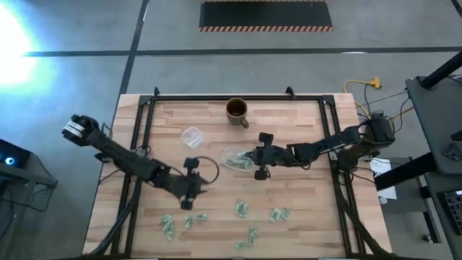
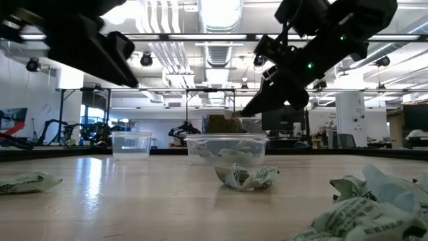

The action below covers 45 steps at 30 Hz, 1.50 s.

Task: Pick and place Stevia / Truvia into bins
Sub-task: Put the green stevia packet into the transparent container

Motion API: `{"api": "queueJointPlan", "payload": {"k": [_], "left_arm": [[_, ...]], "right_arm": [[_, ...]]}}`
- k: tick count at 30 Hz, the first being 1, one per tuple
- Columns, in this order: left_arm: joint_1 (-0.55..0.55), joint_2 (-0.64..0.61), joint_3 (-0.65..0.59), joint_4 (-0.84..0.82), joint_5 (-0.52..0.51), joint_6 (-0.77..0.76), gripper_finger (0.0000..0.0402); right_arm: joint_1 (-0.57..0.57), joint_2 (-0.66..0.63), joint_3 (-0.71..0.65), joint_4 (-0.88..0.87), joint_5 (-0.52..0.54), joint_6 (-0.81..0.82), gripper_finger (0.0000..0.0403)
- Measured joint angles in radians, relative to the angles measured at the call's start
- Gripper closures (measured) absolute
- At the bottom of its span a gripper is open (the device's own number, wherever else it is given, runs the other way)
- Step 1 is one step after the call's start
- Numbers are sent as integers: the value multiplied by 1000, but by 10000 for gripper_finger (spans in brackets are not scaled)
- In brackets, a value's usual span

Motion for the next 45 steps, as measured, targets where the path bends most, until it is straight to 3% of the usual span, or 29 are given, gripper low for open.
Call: {"api": "queueJointPlan", "payload": {"k": [8,18,23,26,34,45], "left_arm": [[-124,19,0,-1,25,-161,274],[-176,19,0,-6,65,-264,274],[-183,19,-2,-1,65,-266,274],[-183,19,-13,2,65,-266,274],[-183,31,-61,60,129,-348,274],[-250,239,-37,192,168,-364,274]], "right_arm": [[-18,65,3,58,-37,-23,364],[-20,85,3,100,-34,-29,273],[8,59,3,96,-215,-69,250],[38,56,3,94,-292,-79,248],[82,56,3,70,-290,-92,263],[81,54,3,55,-287,-99,283]]}}
